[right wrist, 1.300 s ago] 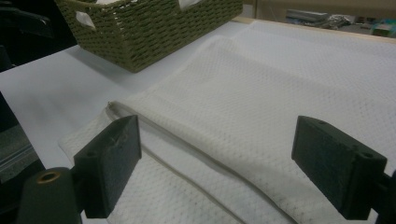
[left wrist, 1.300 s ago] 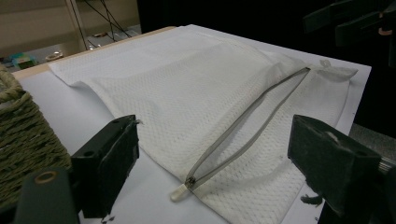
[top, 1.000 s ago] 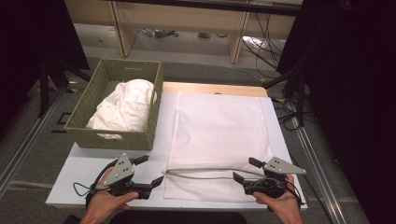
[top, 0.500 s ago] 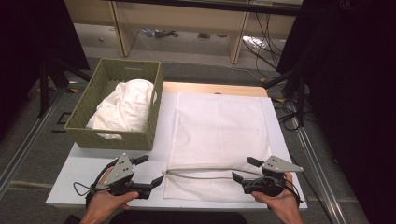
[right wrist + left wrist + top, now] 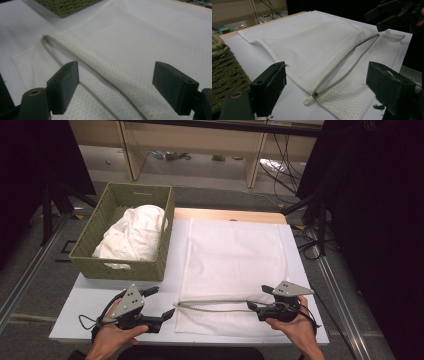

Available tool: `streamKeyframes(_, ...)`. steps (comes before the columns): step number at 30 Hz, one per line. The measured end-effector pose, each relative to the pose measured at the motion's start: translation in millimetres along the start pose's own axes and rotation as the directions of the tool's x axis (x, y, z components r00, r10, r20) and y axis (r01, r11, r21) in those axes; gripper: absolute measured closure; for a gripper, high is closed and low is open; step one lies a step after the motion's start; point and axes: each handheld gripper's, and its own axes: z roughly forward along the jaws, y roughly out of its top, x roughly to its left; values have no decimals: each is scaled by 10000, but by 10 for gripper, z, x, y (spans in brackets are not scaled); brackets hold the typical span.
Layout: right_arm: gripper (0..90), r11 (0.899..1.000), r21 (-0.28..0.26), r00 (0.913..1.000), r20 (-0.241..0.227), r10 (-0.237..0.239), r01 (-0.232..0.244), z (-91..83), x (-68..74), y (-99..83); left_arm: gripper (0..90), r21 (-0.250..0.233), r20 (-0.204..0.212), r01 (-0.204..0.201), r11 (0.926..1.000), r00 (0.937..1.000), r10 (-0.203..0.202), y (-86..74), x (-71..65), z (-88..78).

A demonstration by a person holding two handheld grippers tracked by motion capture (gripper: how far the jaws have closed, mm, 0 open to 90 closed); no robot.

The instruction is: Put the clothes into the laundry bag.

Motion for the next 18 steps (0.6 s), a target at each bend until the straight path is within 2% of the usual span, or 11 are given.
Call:
streamKeyframes(1,250,9999,113,9996,250,89,-92,10,12,4,160,-6,4,30,10000,10000,-30,0,-1,1)
streamKeyframes(2,261,9996,225,9998,111,-179,177,45,-14,13,160,3,3,26,10000,10000,-26,-1,0,1)
streamKeyframes(3,263,9990,407,9997,175,-186,179,68,-12,21,160,22,-5,-9,10000,10000,9,1,1,1)
streamKeyframes(4,265,9977,516,9987,250,-449,435,97,-35,32,160,80,-23,-178,9998,9998,178,6,9,-3)
streamKeyframes(6,296,9947,879,9983,161,-557,540,157,-55,45,160,100,-16,-156,9998,9999,156,6,8,-3)
streamKeyframes(9,353,9858,1265,9938,24,-1116,1104,253,-96,62,160,147,41,-227,9996,9997,226,8,18,-2)
streamKeyframes(11,384,9803,1637,9939,-94,-1102,1102,303,-99,76,159,191,7,-147,9997,9999,147,5,16,-2)
streamKeyframes(13,422,9710,1954,9903,-118,-1385,1381,361,-102,89,159,204,8,-162,9997,9999,161,4,18,-1)
streamKeyframes(15,436,9644,2003,9847,-122,-1740,1729,433,-89,94,159,201,4,-148,9997,9999,148,4,18,-4)
streamKeyframes(18,462,9390,2473,9708,-396,-2365,2389,523,-68,95,159,211,11,-144,9997,9999,144,2,17,-3)
